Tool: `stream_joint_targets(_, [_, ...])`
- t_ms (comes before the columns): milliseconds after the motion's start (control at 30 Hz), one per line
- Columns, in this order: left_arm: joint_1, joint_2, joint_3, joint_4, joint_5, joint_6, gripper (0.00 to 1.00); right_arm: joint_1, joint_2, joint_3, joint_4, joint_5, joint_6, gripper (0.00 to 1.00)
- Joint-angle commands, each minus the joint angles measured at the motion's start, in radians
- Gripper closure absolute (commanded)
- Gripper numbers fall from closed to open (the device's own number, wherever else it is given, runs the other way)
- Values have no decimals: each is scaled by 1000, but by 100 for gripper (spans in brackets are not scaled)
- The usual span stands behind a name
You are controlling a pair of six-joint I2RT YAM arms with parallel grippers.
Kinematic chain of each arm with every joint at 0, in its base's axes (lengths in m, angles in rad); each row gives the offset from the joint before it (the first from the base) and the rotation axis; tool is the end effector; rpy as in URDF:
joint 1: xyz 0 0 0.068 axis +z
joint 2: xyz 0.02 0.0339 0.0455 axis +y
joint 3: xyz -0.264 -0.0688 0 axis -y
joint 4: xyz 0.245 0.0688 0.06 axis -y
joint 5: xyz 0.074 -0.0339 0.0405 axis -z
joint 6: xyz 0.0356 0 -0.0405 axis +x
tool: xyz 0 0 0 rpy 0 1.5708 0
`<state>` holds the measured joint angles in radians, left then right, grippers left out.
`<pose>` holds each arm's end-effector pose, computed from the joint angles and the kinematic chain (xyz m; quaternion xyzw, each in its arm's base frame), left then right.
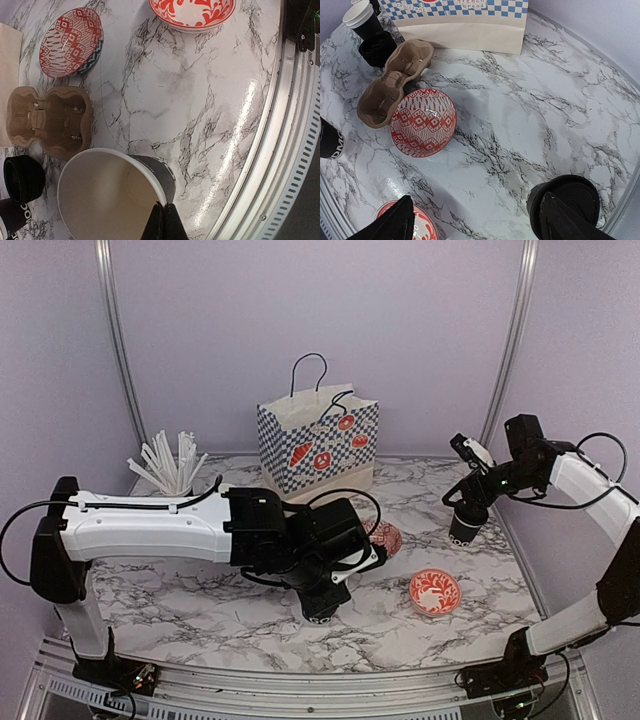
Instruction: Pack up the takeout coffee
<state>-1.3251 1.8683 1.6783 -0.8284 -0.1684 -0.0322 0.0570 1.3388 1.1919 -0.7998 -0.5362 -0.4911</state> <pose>0.1047 -0.3929 0.2857 0.5592 0.7791 -0.1076 0.2623 0.2701 0.0336 0.3090 -0.3267 0.8615 0.1824 0.3434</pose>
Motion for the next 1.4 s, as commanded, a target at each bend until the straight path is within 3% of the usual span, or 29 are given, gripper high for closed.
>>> stream_joint_targets(0, [-8,16,-26,75,46,11,100,11,-7,-5,18,-13,-9,16])
stream_joint_targets(267, [-9,30,-61,76,95,11,95,12,-6,-18,24,-12,-8,16])
stream_joint_targets(500, [-13,-27,-59,49,150,18,74,12,-6,-14,23,-15,-9,16])
stream_joint_targets(667, [3,-112,0,5,100,4,69,12,-10,-15,23,-21,-7,16])
stream_joint_targets(967, [290,-77,83,-63,-48,-158,69,13,-9,-12,25,-22,-2,16])
stream_joint_targets(1367, [500,176,164,-72,2,-105,58,12,-42,-48,35,-21,-3,16])
